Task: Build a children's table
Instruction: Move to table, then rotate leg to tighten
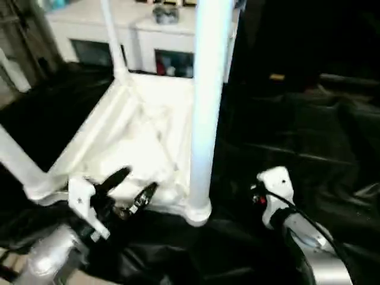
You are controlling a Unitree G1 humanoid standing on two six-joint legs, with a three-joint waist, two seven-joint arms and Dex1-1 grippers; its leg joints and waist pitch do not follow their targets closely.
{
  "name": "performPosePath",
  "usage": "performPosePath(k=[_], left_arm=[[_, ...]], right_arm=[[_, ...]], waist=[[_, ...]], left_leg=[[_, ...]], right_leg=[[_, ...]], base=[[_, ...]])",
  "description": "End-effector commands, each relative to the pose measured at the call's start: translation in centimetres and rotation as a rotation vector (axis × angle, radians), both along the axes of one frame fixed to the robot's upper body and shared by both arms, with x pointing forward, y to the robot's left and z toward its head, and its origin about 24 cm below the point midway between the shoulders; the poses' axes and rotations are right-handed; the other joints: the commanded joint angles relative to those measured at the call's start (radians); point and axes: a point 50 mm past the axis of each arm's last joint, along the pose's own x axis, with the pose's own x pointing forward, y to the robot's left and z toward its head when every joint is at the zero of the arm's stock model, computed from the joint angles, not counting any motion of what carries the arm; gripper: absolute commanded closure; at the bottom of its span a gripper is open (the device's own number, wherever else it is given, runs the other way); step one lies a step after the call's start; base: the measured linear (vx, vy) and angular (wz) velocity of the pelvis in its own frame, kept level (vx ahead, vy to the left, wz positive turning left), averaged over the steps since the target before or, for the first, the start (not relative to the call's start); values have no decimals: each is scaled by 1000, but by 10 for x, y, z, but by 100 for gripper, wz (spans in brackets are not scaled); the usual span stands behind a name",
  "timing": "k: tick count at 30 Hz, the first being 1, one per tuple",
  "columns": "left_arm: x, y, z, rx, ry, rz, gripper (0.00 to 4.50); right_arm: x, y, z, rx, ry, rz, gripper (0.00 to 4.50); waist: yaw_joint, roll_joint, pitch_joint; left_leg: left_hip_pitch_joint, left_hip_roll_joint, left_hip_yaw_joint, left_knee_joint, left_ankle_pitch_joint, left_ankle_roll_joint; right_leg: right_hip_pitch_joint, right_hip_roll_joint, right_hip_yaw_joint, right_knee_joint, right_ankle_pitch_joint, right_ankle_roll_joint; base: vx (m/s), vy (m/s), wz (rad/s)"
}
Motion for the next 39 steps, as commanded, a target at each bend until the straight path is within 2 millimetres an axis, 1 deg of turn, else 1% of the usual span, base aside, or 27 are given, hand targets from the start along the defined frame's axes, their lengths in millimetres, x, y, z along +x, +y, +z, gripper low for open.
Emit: performPosePath(k=[1,2,3,4,7,8,9,10,13,14,15,17,20,21,22,25,26,27,28,29,30,32,33,34,36,38,39], left_arm=[[5,-13,1,77,17,-295,0],[5,-13,1,77,17,-295,0],[10,-14,0,126,23,-363,0],[14,-13,1,171,31,-422,0],[23,-11,2,220,40,-501,0],[27,-12,-1,258,67,-559,0],[32,-13,-3,294,95,-601,18],[39,-13,-6,332,102,-623,29],[48,-17,-8,361,113,-637,36],[53,-18,-8,371,123,-652,47],[58,-16,-7,376,146,-685,62],[60,-15,-6,380,150,-701,74],[62,-17,-6,388,176,-746,89],[61,-17,-9,406,202,-778,117],[60,-17,-10,419,210,-786,117],[62,-19,-13,444,211,-775,130],[63,-19,-12,451,211,-777,149],[64,-19,-12,453,214,-784,161],[64,-17,-14,452,218,-785,161],[65,-15,-16,455,220,-774,166],[67,-15,-19,472,218,-761,169],[71,-16,-23,500,207,-739,195],[75,-16,-26,537,193,-733,207],[75,-16,-26,540,190,-730,212],[81,-15,-27,555,175,-715,225],[84,-14,-29,580,171,-713,243],[84,-13,-29,593,173,-718,249]], right_arm=[[3,0,9,48,2,95,77],[3,0,9,48,2,95,70],[4,1,9,57,18,127,55],[5,4,9,44,29,178,45],[4,8,12,41,46,275,33],[3,7,13,32,63,321,22],[2,5,14,22,84,352,8],[1,2,15,-9,98,384,5],[0,-4,16,-37,122,416,1],[-2,-6,18,-38,140,431,0],[-3,-6,22,-33,160,460,0],[-5,-5,22,-37,170,473,0],[-8,-2,23,-44,186,514,0],[-11,2,22,-37,198,554,0],[-13,4,21,-36,202,566,0],[-14,7,22,-34,202,587,0],[-14,9,23,-28,202,595,0],[-13,11,24,-25,201,601,0],[-13,13,23,-22,200,603,0],[-12,14,22,-25,199,599,0],[-11,13,21,-48,194,598,0],[-13,12,21,-55,200,610,0],[-16,13,23,-50,210,625,0],[-17,13,23,-50,210,626,0],[-18,12,23,-52,214,626,0],[-20,11,22,-53,218,620,0],[-20,10,22,-55,219,619,0]], waist=[[-2,-48,-28],[-2,-48,-28],[11,-7,-26],[6,2,-31],[-2,-13,-36],[-3,-29,-38],[0,-28,-42],[6,-17,-44],[6,-26,-49],[5,-26,-49],[7,-6,-53],[5,-15,-58],[6,-8,-56],[6,-2,-52],[5,-6,-51],[5,-7,-48],[3,-29,-48],[9,-26,-44],[12,9,-43],[5,-8,-44],[4,-2,-45],[3,-13,-45],[7,-2,-48],[6,-5,-48],[9,-2,-51],[11,8,-54],[10,6,-54]], left_leg=[[2,61,-17,-86,-205,55],[2,61,-17,-86,-205,55],[14,57,-16,-86,-214,45],[0,56,-21,-89,-184,36],[-7,59,-21,-89,-164,31],[-7,58,-18,-87,-155,39],[-3,58,-17,-83,-123,50],[2,58,-15,-80,-103,61],[0,59,-10,-73,-47,79],[-8,59,-12,-74,-35,90],[-3,58,-12,-70,-29,95],[-5,59,-13,-67,2,113],[-5,61,-13,-67,-22,119],[-7,62,-14,-70,-50,111],[-5,63,-12,-70,-64,107],[-4,64,-13,-73,-102,86],[-4,64,-10,-74,-104,86],[-2,64,-10,-74,-105,82],[0,63,-14,-74,-112,74],[0,64,-11,-75,-124,66],[-2,65,-14,-78,-123,61],[-4,64,-14,-78,-124,60],[1,63,-13,-75,-118,66],[-2,63,-13,-75,-112,68],[-4,64,-14,-74,-95,72],[-6,65,-17,-73,-89,71],[-7,66,-17,-74,-87,76]], right_leg=[[26,-85,62,-99,-324,-121],[26,-85,62,-99,-324,-121],[14,-92,64,-102,-417,-102],[30,-94,63,-94,-389,-102],[37,-94,61,-88,-307,-113],[39,-94,60,-87,-290,-124],[38,-95,61,-81,-252,-140],[35,-95,61,-78,-222,-152],[41,-97,62,-68,-108,-184],[47,-99,59,-63,-80,-201],[45,-99,59,-62,-62,-210],[49,-98,58,-52,22,-234],[50,-104,56,-57,7,-252],[51,-105,57,-61,-34,-255],[50,-104,56,-65,-56,-250],[49,-104,57,-73,-143,-237],[50,-103,57,-76,-160,-230],[45,-107,58,-78,-226,-213],[41,-106,58,-78,-244,-212],[43,-104,57,-86,-250,-202],[44,-103,55,-86,-233,-200],[46,-101,55,-83,-224,-197],[44,-104,57,-84,-219,-196],[46,-103,57,-84,-208,-194],[48,-105,56,-80,-167,-203],[50,-106,54,-74,-130,-215],[51,-106,53,-75,-110,-221]], base=[[0,0,0],[0,0,0],[0,0,0],[0,0,0],[0,0,0],[0,0,0],[0,0,0],[0,0,0],[0,0,0],[0,0,0],[0,0,0],[0,0,0],[0,0,0],[0,0,0],[0,0,0],[0,0,0],[0,0,0],[0,0,0],[0,0,0],[0,0,0],[0,0,0],[0,0,0],[0,0,0],[0,0,0],[0,0,0],[0,0,0],[0,0,0]])
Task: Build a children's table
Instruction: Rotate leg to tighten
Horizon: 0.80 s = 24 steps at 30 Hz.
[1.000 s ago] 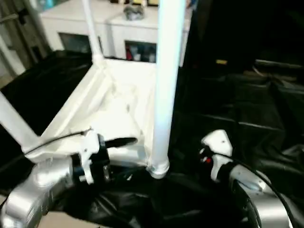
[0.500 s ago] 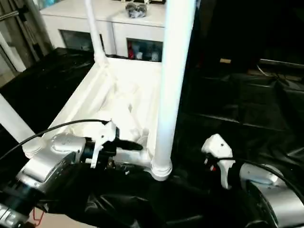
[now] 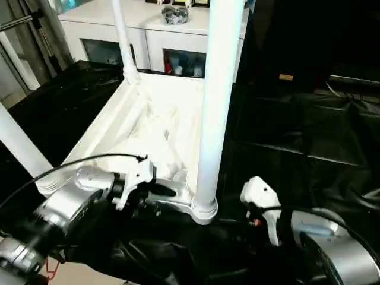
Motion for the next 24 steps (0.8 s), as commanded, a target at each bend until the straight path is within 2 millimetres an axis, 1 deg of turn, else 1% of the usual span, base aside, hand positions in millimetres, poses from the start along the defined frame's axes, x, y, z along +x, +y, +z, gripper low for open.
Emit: performPosePath(k=[1,2,3,4,6,7,8,9,10,11,12,13,14,15,17,18,19,20,22,23,24], left_arm=[[2,2,0,37,-12,-17,254],[3,4,-1,45,-1,-28,259],[4,5,0,48,3,-33,278],[4,6,0,51,6,-41,278],[3,8,0,49,35,-61,287],[3,8,0,49,40,-64,294],[2,8,-1,47,54,-74,306],[1,9,-1,47,58,-77,316],[1,9,-1,46,59,-79,316],[1,9,-1,47,59,-79,322],[1,10,-1,47,59,-80,327],[2,10,-1,48,62,-82,343],[2,10,-2,49,65,-84,343],[2,10,-1,49,67,-85,360],[2,10,-1,49,69,-87,369],[1,10,-1,53,74,-86,377],[1,9,-2,54,77,-85,388],[1,9,-2,55,78,-84,397],[-1,9,-4,59,81,-78,402],[-2,10,-6,69,80,-72,418],[-2,10,-7,74,80,-70,418]], right_arm=[[-1,0,5,-11,-18,14,0],[-2,-1,5,-17,-15,16,0],[-3,-2,5,-20,-15,15,0],[-3,-3,5,-24,-15,15,0],[-4,-4,5,-34,-15,21,0],[-4,-4,5,-35,-15,22,0],[-4,-5,4,-37,-16,23,0],[-4,-5,4,-38,-15,23,0],[-4,-5,4,-38,-15,23,0],[-3,-5,4,-38,-15,23,0],[-2,-6,4,-37,-16,23,0],[-1,-6,4,-38,-18,24,0],[0,-6,4,-38,-19,25,0],[0,-6,4,-38,-20,26,0],[1,-5,4,-38,-21,27,0],[2,-4,4,-35,-21,32,0],[3,-3,3,-33,-20,33,0],[3,-3,3,-32,-20,32,0],[5,-2,3,-20,-11,25,0],[5,-1,3,-11,-2,25,0],[5,-1,3,-7,2,26,0]], waist=[[3,-5,-52],[2,-3,-53],[3,-4,-53],[-1,1,-52],[-1,0,-51],[-1,1,-51],[-2,-2,-50],[-1,1,-50],[-2,1,-49],[-3,-2,-49],[-2,-1,-48],[-2,0,-48],[-2,-4,-48],[-2,-4,-48],[-3,-2,-48],[-1,-6,-50],[-1,-6,-52],[-1,-5,-51],[-2,-6,-51],[-2,-7,-52],[-2,-5,-51]], left_leg=[[-3,65,-31,-73,-101,71],[-3,66,-31,-73,-95,75],[-3,66,-31,-72,-95,76],[-3,64,-30,-72,-104,77],[-3,64,-30,-73,-113,77],[-3,65,-30,-73,-115,77],[-3,65,-29,-73,-116,78],[-3,65,-29,-73,-118,78],[-3,66,-29,-74,-122,77],[-2,66,-29,-74,-127,75],[-2,66,-29,-75,-130,75],[-2,66,-29,-74,-131,74],[-2,66,-29,-75,-133,73],[-2,66,-29,-75,-131,73],[-3,66,-29,-75,-126,73],[-3,66,-28,-74,-115,77],[-5,66,-29,-74,-95,83],[-6,67,-30,-73,-90,85],[-5,66,-29,-73,-90,90],[-5,67,-29,-72,-87,93],[-5,67,-29,-73,-90,94]], right_leg=[[51,-94,55,-75,-111,-220],[52,-95,55,-73,-92,-227],[52,-95,55,-73,-89,-230],[52,-94,54,-75,-93,-234],[53,-96,55,-78,-130,-230],[52,-97,55,-78,-138,-229],[52,-97,55,-79,-154,-225],[50,-97,55,-80,-164,-225],[50,-97,55,-81,-178,-223],[48,-97,55,-82,-189,-222],[48,-97,55,-84,-198,-220],[48,-97,55,-84,-203,-218],[48,-97,55,-85,-213,-215],[48,-98,55,-84,-216,-214],[47,-97,55,-84,-211,-213],[48,-97,55,-82,-193,-214],[49,-97,54,-78,-165,-218],[49,-97,54,-76,-156,-220],[49,-97,52,-76,-153,-224],[49,-98,53,-76,-147,-226],[48,-98,53,-76,-149,-227]], base=[[0,0,0],[0,0,0],[0,0,0],[0,0,0],[0,0,0],[0,0,0],[0,0,0],[0,0,0],[0,0,0],[0,0,0],[0,0,0],[0,0,0],[0,0,0],[0,0,0],[0,0,0],[0,0,0],[0,0,0],[0,0,0],[0,0,0],[0,0,0],[0,0,0]])
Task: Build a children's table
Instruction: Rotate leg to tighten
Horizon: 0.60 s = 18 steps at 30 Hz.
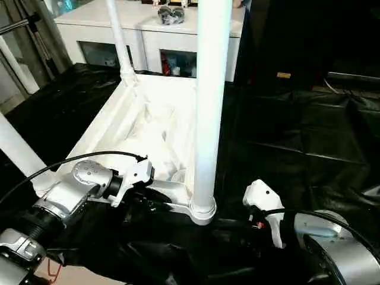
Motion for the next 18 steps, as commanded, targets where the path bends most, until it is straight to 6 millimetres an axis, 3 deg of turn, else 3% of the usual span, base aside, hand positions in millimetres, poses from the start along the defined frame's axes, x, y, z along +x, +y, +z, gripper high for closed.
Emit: performPosePath(k=[1,5,13,14,15,16,18], left_arm=[[-4,5,-9,51,22,18,429],[-9,9,-16,79,4,42,448],[-12,12,-18,94,2,45,448],[-16,14,-19,80,0,112,448],[-24,16,-20,64,6,203,448],[-29,15,-19,47,7,255,448],[-32,13,-18,27,4,291,448]], right_arm=[[2,2,2,11,12,11,0],[7,1,1,-18,-10,8,0],[8,1,1,-20,-15,8,0],[11,1,-1,-15,-18,0,0],[17,3,-4,-2,-29,-29,0],[21,5,-5,8,-44,-48,0],[26,7,-5,17,-59,-65,0]], waist=[[5,-22,-48],[4,-23,-47],[1,-28,-42],[1,-28,-42],[-5,-35,-47],[-14,-41,-38],[-18,-39,-40]], left_leg=[[-3,67,-28,-73,-91,94],[-6,68,-30,-74,-88,91],[-5,66,-28,-77,-120,79],[-5,66,-28,-77,-120,79],[-16,74,-36,-80,-80,75],[-25,70,-37,-84,-86,81],[-9,64,-30,-78,-107,78]], right_leg=[[49,-97,55,-75,-150,-228],[50,-100,55,-73,-157,-225],[46,-99,55,-86,-260,-191],[46,-99,55,-86,-260,-191],[55,-110,51,-62,-203,-208],[52,-106,47,-72,-223,-202],[44,-98,50,-84,-270,-195]], base=[[0,0,0],[0,0,0],[0,0,0],[0,0,0],[0,0,0],[0,0,0],[0,0,0]])
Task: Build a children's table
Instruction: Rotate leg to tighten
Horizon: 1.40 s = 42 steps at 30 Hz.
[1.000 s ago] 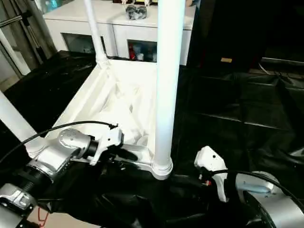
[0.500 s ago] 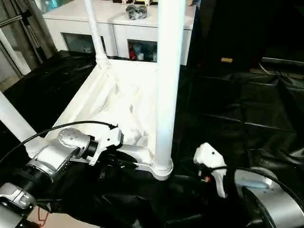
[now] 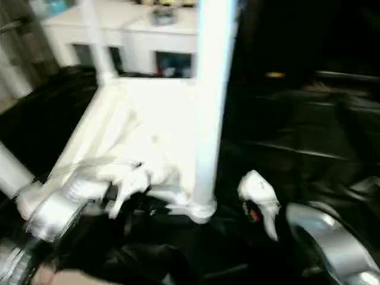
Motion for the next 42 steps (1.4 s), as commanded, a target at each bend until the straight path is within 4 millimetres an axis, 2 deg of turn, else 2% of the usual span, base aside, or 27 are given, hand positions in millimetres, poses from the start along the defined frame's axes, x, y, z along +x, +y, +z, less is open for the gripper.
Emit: performPosePath(k=[1,3,4,7,8,9,10,11,12,13,19,20,21,24,29,35,36,37,39,40,42], left_arm=[[-2,6,-12,-18,23,168,448],[-2,-1,-11,-60,-8,208,448],[-2,-3,-12,-63,-11,213,448],[-11,-5,-13,-40,7,210,448],[-11,-5,-13,-40,7,210,448],[-14,-7,-10,-44,3,228,448],[-14,-7,-10,-44,3,228,448],[-13,-7,-9,-34,-7,226,448],[-12,-6,-10,-28,-11,227,448],[-11,-6,-9,-26,-16,219,448],[-10,-8,-7,-26,-17,180,448],[-10,-8,-7,-24,-16,179,450],[-10,-7,-7,-18,-10,173,450],[-11,-4,-9,19,21,130,450],[-10,1,-10,66,60,91,450],[-3,6,-7,98,75,78,450],[-1,7,-6,104,62,86,450],[2,7,-5,109,50,104,450],[5,7,-3,90,56,125,450],[6,7,-3,86,51,130,405],[8,9,-2,95,49,149,393]], right_arm=[[9,6,1,0,-48,-25,0],[14,14,0,30,-54,-53,0],[16,16,0,41,-51,-59,0],[17,23,-3,52,-39,-18,0],[17,23,-3,52,-39,-18,0],[19,25,-6,41,-39,1,0],[19,25,-6,41,-39,1,0],[24,26,-7,18,-54,14,0],[25,27,-7,12,-61,19,0],[30,29,-6,2,-83,16,0],[47,29,-5,-21,-123,-61,0],[47,29,-5,-18,-121,-59,19],[47,30,-5,-13,-118,-52,30],[46,32,-6,-6,-105,-25,40],[47,34,-9,-9,-99,-12,77],[49,37,-9,8,-100,-9,113],[50,38,-9,9,-100,-9,139],[50,38,-9,9,-100,-8,146],[50,38,-10,9,-101,-9,149],[50,38,-10,10,-101,-9,158],[51,38,-10,10,-102,-10,170]], waist=[[10,-26,-39],[7,-25,-37],[9,-29,-39],[14,-27,-39],[13,-26,-40],[15,-34,-43],[15,-31,-42],[14,-41,-42],[14,-36,-40],[13,-35,-38],[14,-36,-39],[14,-36,-39],[14,-40,-38],[14,-38,-39],[12,-37,-39],[12,-35,-37],[13,-35,-37],[13,-34,-37],[14,-34,-36],[14,-34,-36],[15,-33,-36]], left_leg=[[-11,63,-27,-75,-105,78],[-11,60,-25,-75,-112,78],[-9,60,-25,-74,-111,77],[-8,61,-25,-76,-104,79],[-10,64,-27,-77,-94,80],[-9,64,-25,-74,-82,84],[-9,65,-26,-75,-74,85],[-9,64,-23,-74,-72,91],[-9,62,-24,-76,-79,89],[-7,62,-23,-76,-93,84],[-6,60,-22,-76,-90,71],[-7,61,-23,-77,-94,71],[-7,61,-23,-77,-98,72],[-6,61,-23,-77,-94,72],[-5,62,-22,-77,-88,73],[-3,61,-22,-78,-111,58],[-3,61,-23,-79,-112,56],[-2,62,-23,-79,-115,54],[-3,62,-23,-80,-121,51],[-3,61,-23,-80,-123,51],[-2,61,-23,-80,-132,49]], right_leg=[[45,-97,54,-84,-266,-196],[42,-92,53,-89,-274,-194],[42,-92,53,-88,-270,-193],[42,-92,56,-86,-256,-185],[43,-94,55,-80,-227,-195],[45,-95,57,-76,-204,-200],[43,-94,56,-75,-192,-206],[42,-92,55,-77,-182,-209],[42,-92,54,-77,-191,-213],[39,-92,55,-80,-205,-212],[42,-91,57,-77,-181,-215],[44,-93,57,-76,-185,-213],[44,-93,57,-76,-193,-210],[43,-92,57,-75,-190,-208],[44,-92,58,-73,-158,-226],[42,-93,58,-78,-212,-216],[43,-92,58,-79,-219,-213],[42,-93,58,-79,-220,-214],[42,-93,58,-80,-228,-213],[42,-93,57,-80,-233,-212],[41,-93,58,-82,-250,-208]], base=[[0,0,0],[0,0,0],[0,0,0],[0,0,0],[0,0,0],[0,0,0],[0,0,0],[0,0,0],[0,0,0],[0,0,0],[0,0,0],[0,0,0],[0,0,0],[0,0,0],[0,0,0],[0,0,0],[0,0,0],[0,0,0],[0,0,0],[0,0,0],[0,0,0]])
